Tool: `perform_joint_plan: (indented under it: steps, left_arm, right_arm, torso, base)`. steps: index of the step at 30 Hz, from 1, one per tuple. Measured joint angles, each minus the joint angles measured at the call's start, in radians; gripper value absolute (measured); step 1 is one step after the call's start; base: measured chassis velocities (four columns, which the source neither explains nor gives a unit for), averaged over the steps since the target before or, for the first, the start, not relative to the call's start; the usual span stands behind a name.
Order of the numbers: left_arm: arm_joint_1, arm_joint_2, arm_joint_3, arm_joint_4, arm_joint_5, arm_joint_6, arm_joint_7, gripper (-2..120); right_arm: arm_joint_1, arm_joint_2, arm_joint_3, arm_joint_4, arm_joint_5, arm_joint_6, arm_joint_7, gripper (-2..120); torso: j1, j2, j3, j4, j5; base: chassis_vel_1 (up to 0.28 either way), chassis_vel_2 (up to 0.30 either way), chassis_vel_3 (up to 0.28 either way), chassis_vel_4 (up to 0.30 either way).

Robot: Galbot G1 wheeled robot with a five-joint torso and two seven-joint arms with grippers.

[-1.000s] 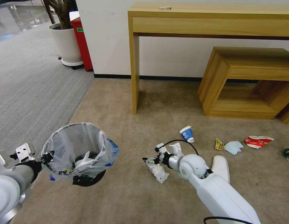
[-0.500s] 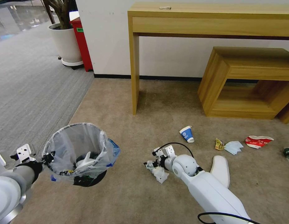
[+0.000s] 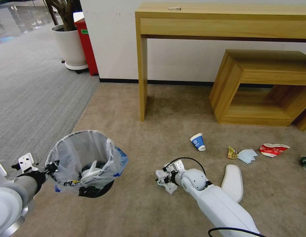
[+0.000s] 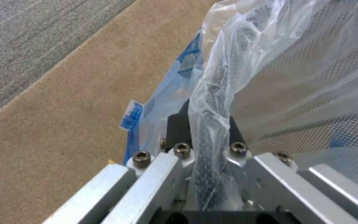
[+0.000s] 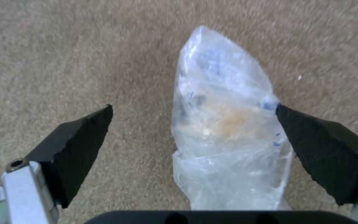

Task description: Pick up the trash bin and place the garbage on the floor into it.

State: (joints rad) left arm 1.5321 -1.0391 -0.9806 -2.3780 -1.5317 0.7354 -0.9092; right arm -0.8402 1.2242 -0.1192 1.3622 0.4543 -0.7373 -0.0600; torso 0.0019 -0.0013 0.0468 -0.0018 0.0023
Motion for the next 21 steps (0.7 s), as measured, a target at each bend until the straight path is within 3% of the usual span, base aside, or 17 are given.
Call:
perform_joint_plan:
  steps: [21]
  left_arm:
    - [0.013,-0.003,-0.012,-0.021,-0.004,0.000,-0.001,1]
  right_arm:
    - [-0.025,0.017,0.012,-0.051,-0.066,0.002,-0.014,100]
  torso:
    - [0.000,0.000,0.000,0.0000,0.0000]
  base:
    - [0.000,0.000,0.000,0.000]
